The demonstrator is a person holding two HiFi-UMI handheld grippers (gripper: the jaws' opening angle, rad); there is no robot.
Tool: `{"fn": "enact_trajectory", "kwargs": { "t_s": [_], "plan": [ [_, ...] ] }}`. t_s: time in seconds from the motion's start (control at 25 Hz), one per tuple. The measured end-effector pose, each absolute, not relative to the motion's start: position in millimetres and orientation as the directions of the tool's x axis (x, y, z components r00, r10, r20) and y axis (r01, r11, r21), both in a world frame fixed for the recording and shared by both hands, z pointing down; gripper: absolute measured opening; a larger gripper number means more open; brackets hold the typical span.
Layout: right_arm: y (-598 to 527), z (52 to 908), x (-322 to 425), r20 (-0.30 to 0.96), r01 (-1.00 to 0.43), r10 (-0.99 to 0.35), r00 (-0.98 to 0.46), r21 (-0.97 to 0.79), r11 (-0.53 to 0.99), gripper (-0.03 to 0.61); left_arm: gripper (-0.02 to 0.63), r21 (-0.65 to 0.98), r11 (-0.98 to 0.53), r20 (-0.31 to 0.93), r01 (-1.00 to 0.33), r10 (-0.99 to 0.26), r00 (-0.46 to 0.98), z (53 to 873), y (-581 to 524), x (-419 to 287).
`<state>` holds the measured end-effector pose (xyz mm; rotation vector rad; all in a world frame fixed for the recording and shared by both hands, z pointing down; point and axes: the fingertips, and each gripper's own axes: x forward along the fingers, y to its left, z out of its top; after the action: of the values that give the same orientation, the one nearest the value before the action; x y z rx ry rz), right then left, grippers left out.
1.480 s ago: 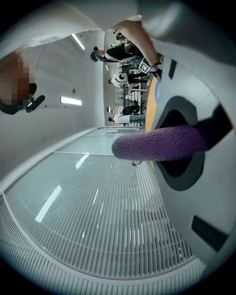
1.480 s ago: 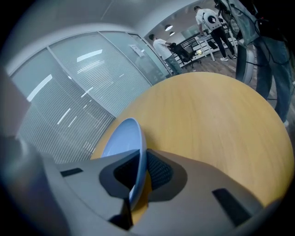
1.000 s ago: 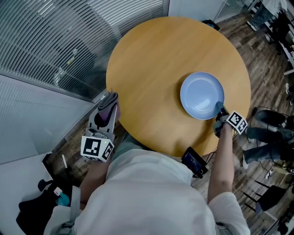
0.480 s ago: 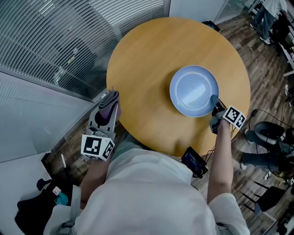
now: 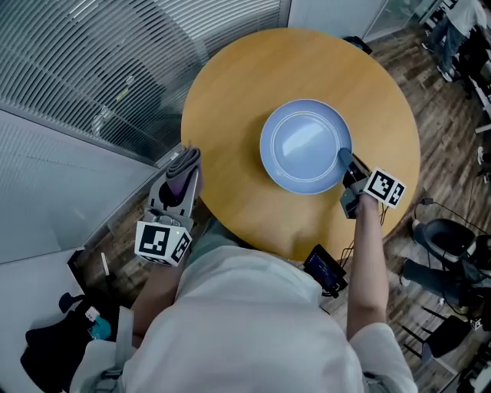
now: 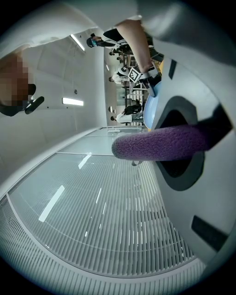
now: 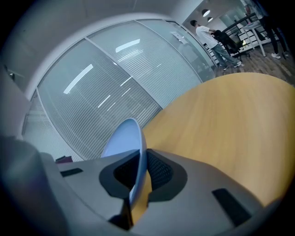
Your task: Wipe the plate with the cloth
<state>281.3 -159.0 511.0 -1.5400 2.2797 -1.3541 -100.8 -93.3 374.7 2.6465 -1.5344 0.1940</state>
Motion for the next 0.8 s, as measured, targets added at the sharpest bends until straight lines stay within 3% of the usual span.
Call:
{"fn": "enact_trajectory", "kwargs": {
  "t_s": [0.8],
  "plan": [
    [-168.0, 485.7, 164.3, 0.362, -0.673, -0.666, -0.653, -0.680, 0.291, 0.035, 0.084, -0.024, -0.511, 0.134, -0.859, -0.853, 0.504, 364.1, -97.2, -99.0]
  ]
}}
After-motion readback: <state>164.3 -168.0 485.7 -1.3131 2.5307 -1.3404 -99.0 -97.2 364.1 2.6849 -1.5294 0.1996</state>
